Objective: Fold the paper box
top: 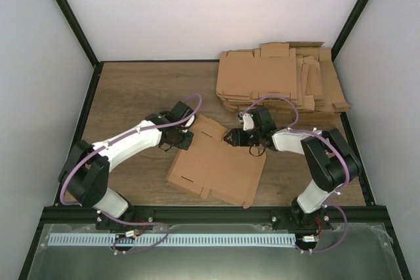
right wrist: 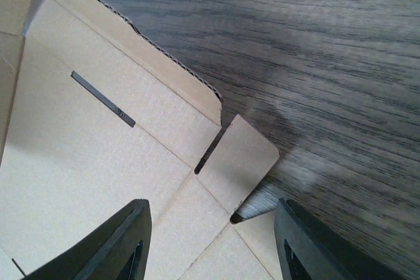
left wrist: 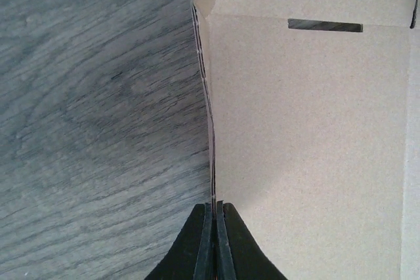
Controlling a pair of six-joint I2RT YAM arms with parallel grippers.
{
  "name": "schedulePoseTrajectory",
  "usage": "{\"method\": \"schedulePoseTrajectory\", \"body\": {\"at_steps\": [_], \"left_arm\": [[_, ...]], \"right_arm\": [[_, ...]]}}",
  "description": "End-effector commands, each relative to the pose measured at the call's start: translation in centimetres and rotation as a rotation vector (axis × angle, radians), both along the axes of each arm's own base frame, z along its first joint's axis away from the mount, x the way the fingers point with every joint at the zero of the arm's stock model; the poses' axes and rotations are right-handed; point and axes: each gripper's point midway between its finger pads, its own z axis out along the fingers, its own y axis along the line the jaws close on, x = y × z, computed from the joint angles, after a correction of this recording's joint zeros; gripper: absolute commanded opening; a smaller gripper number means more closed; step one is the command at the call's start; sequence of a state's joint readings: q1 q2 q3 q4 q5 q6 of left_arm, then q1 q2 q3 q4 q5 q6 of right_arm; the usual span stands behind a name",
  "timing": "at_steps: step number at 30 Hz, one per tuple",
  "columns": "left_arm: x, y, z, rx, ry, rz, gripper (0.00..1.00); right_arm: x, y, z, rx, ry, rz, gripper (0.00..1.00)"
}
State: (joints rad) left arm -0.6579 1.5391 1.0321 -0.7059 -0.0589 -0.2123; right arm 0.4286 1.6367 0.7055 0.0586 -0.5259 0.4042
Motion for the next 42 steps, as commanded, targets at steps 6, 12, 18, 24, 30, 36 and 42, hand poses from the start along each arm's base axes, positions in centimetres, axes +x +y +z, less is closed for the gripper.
{"method": "schedulePoseTrajectory", "body": {"at_steps": [6, 12, 18, 24, 30, 36, 42], "left_arm": [[0.0, -0.2, 2.3, 0.126, -0.101, -0.09, 0.04], [0.2, -0.3, 2.8, 0.151, -0.135, -0.106, 0.04], [0.6, -0.1, 2.8, 0.17, -0.149, -0.096, 0.04], [0.9, -0.2, 2.7, 0.18, -0.14, -0.085, 0.04], [1.2, -0.3, 2.9, 0.194, -0.142, -0.083, 0.04], [1.4, -0.5, 3.8, 0.207, -0.161, -0.086, 0.04], [0.8, -2.2, 5.5, 0.29, -0.208, -0.161, 0.04]], "right_arm": [[1.0, 1.1, 0.8, 0.061, -0.009, 0.065, 0.61], [1.8, 1.6, 0.3, 0.048, -0.044, 0.108, 0.66], [1.2, 2.3, 1.0, 0.087, -0.036, 0.156, 0.57], [-0.5, 2.2, 2.0, 0.088, -0.058, 0.189, 0.32], [-1.8, 3.1, 2.5, 0.081, -0.071, 0.231, 0.3], [-1.8, 3.6, 0.8, -0.013, -0.067, 0.217, 0.26], [-1.2, 3.8, -0.5, -0.108, -0.102, 0.168, 0.22]]}}
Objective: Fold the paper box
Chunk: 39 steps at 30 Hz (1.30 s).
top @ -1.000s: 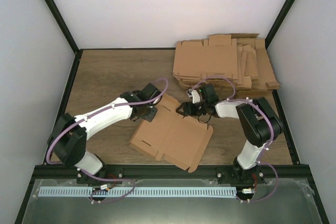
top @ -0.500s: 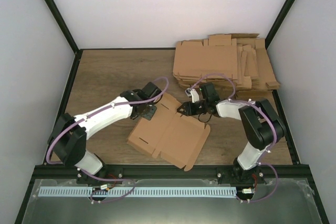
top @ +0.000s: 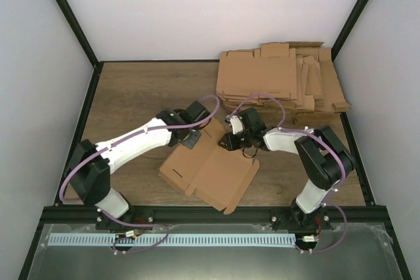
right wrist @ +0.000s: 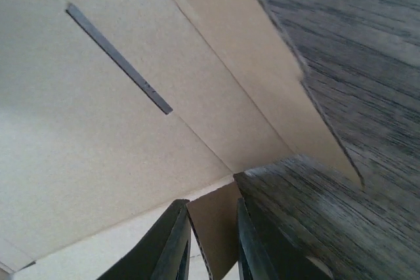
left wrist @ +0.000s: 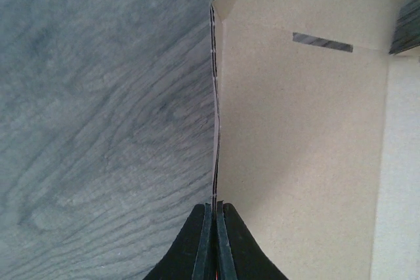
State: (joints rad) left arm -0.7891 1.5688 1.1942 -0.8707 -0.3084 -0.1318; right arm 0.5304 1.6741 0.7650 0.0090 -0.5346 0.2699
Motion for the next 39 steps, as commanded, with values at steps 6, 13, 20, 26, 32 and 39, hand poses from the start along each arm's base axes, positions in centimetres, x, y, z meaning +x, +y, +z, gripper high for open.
{"method": "schedulePoseTrajectory", "body": {"at_steps": [6, 13, 20, 26, 32, 39], "left_arm": [[0.5, -2.4, 2.9, 0.216, -0.182, -0.062, 0.04], [0.1, -4.5, 4.4, 0.347, -0.316, -0.124, 0.04], [-0.4, -6.3, 6.1, 0.333, -0.379, -0.155, 0.04], [-0.5, -6.2, 6.0, 0.391, -0.403, -0.172, 0.04], [-0.4, -6.0, 5.6, 0.432, -0.413, -0.174, 0.04], [-0.4, -6.1, 5.7, 0.415, -0.423, -0.183, 0.04]], "right_arm": [[0.7, 0.4, -0.8, -0.058, -0.053, -0.078, 0.24], [0.8, -0.7, -0.4, -0.067, -0.093, -0.144, 0.28], [0.0, -1.0, -0.5, -0.048, -0.092, -0.147, 0.29], [0.1, -1.6, 2.6, -0.006, -0.187, -0.176, 0.33], [0.6, -2.7, 5.6, -0.025, -0.278, -0.213, 0.4], [2.7, -4.0, 8.7, -0.051, -0.352, -0.28, 0.49]]}}
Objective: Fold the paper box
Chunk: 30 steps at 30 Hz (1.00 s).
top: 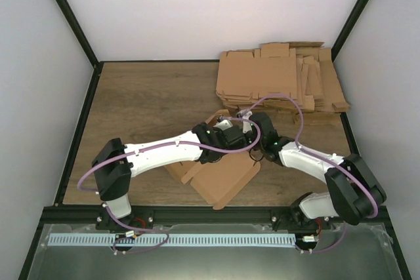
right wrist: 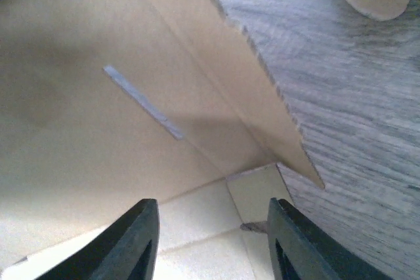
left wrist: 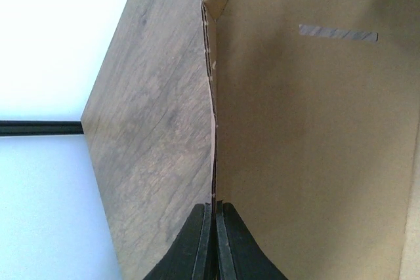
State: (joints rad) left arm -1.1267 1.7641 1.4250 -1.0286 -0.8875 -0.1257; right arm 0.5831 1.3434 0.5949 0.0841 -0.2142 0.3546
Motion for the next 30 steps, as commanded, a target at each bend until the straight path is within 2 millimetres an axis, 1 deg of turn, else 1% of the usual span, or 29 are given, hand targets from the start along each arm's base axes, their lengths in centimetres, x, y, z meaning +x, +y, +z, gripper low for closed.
{"method": "schedulePoseTrajectory", "body": {"at_steps": [1, 2, 4, 8, 11, 13, 14, 16, 17, 22, 27, 29, 30], "left_arm": [[0.2, -0.3, 0.7, -0.009, -0.033, -0.011, 0.04], [0.2, -0.3, 0.6, -0.009, -0.032, -0.013, 0.04], [0.2, -0.3, 0.6, -0.012, -0.031, -0.015, 0.04], [0.1, -0.4, 0.6, -0.024, -0.03, -0.022, 0.05], [0.1, -0.4, 0.7, -0.025, -0.031, -0.024, 0.05], [0.1, -0.4, 0.7, -0.025, -0.03, -0.028, 0.04], [0.1, -0.4, 0.7, -0.024, -0.03, -0.033, 0.05], [0.1, -0.4, 0.6, -0.022, -0.032, -0.038, 0.05], [0.1, -0.3, 0.6, -0.022, -0.033, -0.041, 0.05], [0.1, -0.4, 0.9, -0.036, -0.044, -0.048, 0.05], [0.1, -0.5, 0.7, -0.032, -0.042, -0.054, 0.05], [0.1, -0.4, 0.7, -0.032, -0.043, -0.054, 0.05], [0.1, -0.4, 0.7, -0.031, -0.042, -0.055, 0.05]], "right_arm": [[2.8, -0.8, 3.8, -0.016, -0.09, -0.051, 0.53], [3.3, -0.8, 4.2, -0.017, -0.089, -0.042, 0.57], [4.5, -1.1, 4.8, -0.036, -0.079, -0.05, 0.62], [6.4, -1.7, 5.3, -0.053, -0.082, -0.077, 0.64], [7.2, -1.2, 5.3, -0.047, -0.104, -0.05, 0.69], [7.9, -0.3, 5.3, -0.044, -0.114, -0.006, 0.68], [8.1, 0.0, 5.1, -0.047, -0.11, 0.007, 0.63], [8.3, 0.5, 4.8, -0.044, -0.112, 0.034, 0.54], [8.1, 0.8, 4.7, -0.037, -0.114, 0.052, 0.51], [7.1, 1.4, 4.6, -0.002, -0.149, 0.116, 0.42], [7.3, 1.7, 4.1, 0.0, -0.166, 0.131, 0.43], [7.2, 1.9, 3.8, 0.002, -0.173, 0.152, 0.49], [6.9, 2.2, 3.8, 0.013, -0.178, 0.174, 0.5]]}}
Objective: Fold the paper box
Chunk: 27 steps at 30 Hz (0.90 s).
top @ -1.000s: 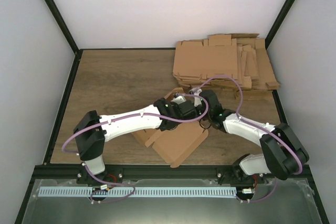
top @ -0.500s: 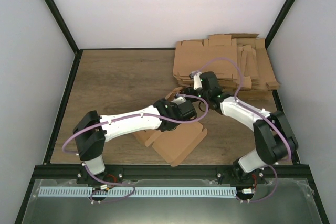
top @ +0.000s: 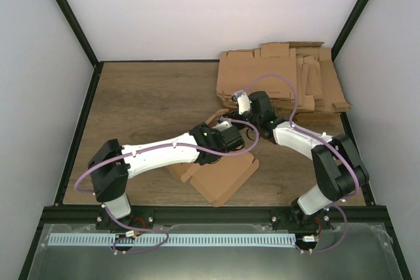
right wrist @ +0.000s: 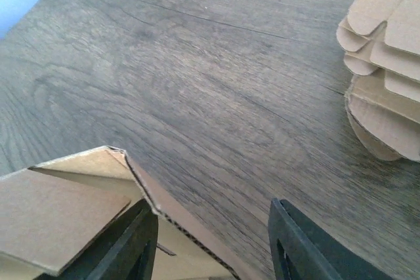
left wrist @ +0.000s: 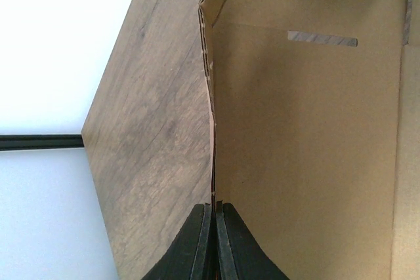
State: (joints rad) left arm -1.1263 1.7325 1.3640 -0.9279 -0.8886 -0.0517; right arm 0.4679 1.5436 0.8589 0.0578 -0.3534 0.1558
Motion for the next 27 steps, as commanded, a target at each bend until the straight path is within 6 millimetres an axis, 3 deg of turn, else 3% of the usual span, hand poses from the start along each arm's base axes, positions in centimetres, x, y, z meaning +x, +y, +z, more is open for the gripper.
{"method": "schedulePoseTrajectory", "body": {"at_steps": [1, 7, 10, 14, 16, 18, 20, 24, 27], "left_arm": [[0.0, -0.1, 0.9, -0.023, -0.025, -0.011, 0.05], [0.1, -0.1, 0.7, -0.018, -0.029, -0.011, 0.06], [0.1, -0.1, 0.8, -0.024, -0.031, -0.011, 0.08], [-0.5, -1.0, 1.1, -0.098, 0.026, -0.021, 0.18], [-1.2, -2.2, 1.7, -0.201, 0.109, -0.047, 0.35], [-1.7, -3.1, 3.2, -0.343, 0.18, -0.061, 0.53], [-1.4, -3.1, 5.2, -0.503, 0.244, -0.053, 0.64], [0.5, -0.8, 8.8, -0.843, 0.389, -0.012, 0.73], [2.2, 1.4, 9.7, -1.008, 0.446, 0.028, 0.74]], "right_arm": [[0.0, 1.1, 0.6, 0.035, -0.068, 0.077, 0.49], [-0.9, 1.4, 0.8, 0.066, -0.089, 0.114, 0.23], [-1.3, 1.0, 0.7, 0.068, -0.1, 0.099, 0.03], [-1.3, 0.5, 1.1, 0.066, -0.135, 0.075, 0.01], [-1.5, 0.4, 1.3, 0.072, -0.159, 0.076, 0.01], [-1.9, 0.4, 1.5, 0.075, -0.184, 0.075, 0.01], [-2.2, 0.4, 1.7, 0.066, -0.215, 0.073, 0.01], [-2.5, 0.4, 2.0, 0.046, -0.249, 0.062, 0.01], [-2.6, 0.5, 2.0, 0.033, -0.267, 0.054, 0.01]]}}
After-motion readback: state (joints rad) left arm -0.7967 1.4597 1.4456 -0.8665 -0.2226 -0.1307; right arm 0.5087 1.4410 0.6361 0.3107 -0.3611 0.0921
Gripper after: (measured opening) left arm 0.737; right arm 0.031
